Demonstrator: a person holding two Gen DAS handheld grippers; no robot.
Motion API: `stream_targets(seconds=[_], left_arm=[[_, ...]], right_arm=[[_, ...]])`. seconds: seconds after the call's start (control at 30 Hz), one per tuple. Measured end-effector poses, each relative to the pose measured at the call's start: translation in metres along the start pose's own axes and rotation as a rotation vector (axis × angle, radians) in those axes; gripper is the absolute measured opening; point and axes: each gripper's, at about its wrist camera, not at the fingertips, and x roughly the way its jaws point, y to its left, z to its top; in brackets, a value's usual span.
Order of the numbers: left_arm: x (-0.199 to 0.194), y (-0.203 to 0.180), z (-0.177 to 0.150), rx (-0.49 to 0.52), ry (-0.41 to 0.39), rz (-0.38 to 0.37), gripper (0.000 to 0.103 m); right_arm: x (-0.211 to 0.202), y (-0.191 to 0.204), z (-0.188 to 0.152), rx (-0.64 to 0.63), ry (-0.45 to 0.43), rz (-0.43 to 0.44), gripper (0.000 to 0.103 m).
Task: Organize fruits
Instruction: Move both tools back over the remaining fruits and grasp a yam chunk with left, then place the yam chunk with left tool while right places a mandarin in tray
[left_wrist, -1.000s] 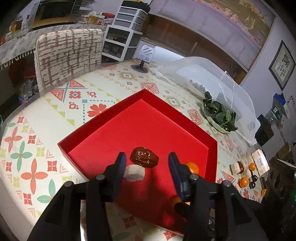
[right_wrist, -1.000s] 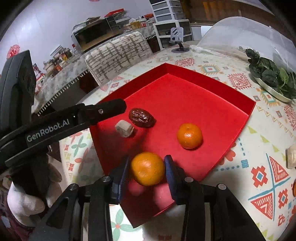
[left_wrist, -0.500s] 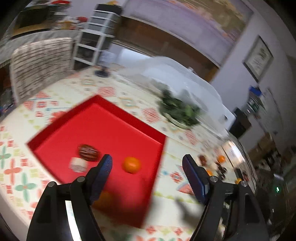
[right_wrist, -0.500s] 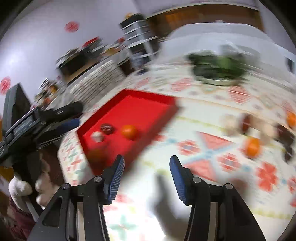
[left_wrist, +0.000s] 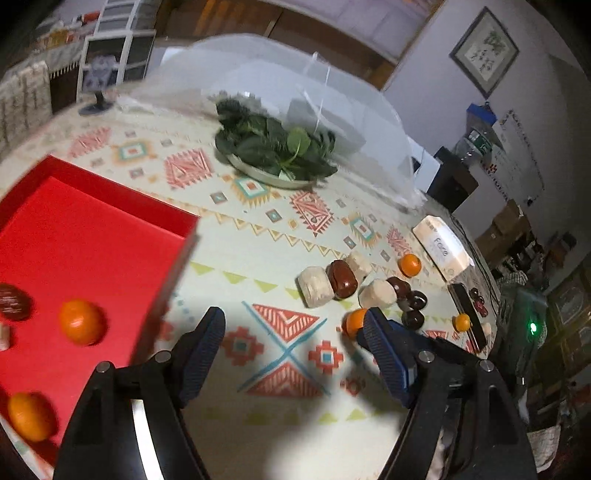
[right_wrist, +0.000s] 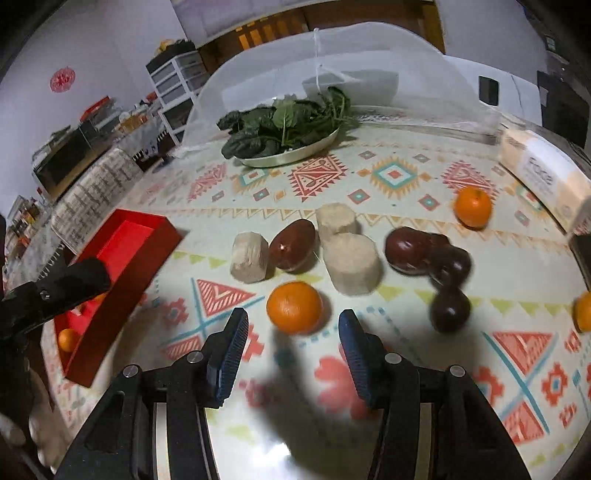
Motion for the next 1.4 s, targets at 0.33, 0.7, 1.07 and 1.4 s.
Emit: stream_targets(seconds=[0.33, 0.7, 1.07, 1.4], left_arm=[[0.057, 0.004, 0.011, -0.036, 0.079, 0.013, 0.076], [0.045, 0.020, 0.022, -0.109, 0.025, -0.011, 0.064], [0.086, -0.016, 0.016, 0.008, 0.092, -0.012, 0.056], [0.084, -0.035, 0.004, 0.146, 0.080, 0.056, 0.028]], right_arm=[[0.021, 0.003, 0.002, -0.021, -0.002, 0.015, 0.038], [-0.001, -0.006, -0.005, 0.016, -0.051, 0.034, 0.037], [0.006, -0.013, -0.004, 0.052, -0.023, 0.042, 0.037], [0.007, -0.011, -0.004, 0.038, -0.024, 0.038, 0.038]])
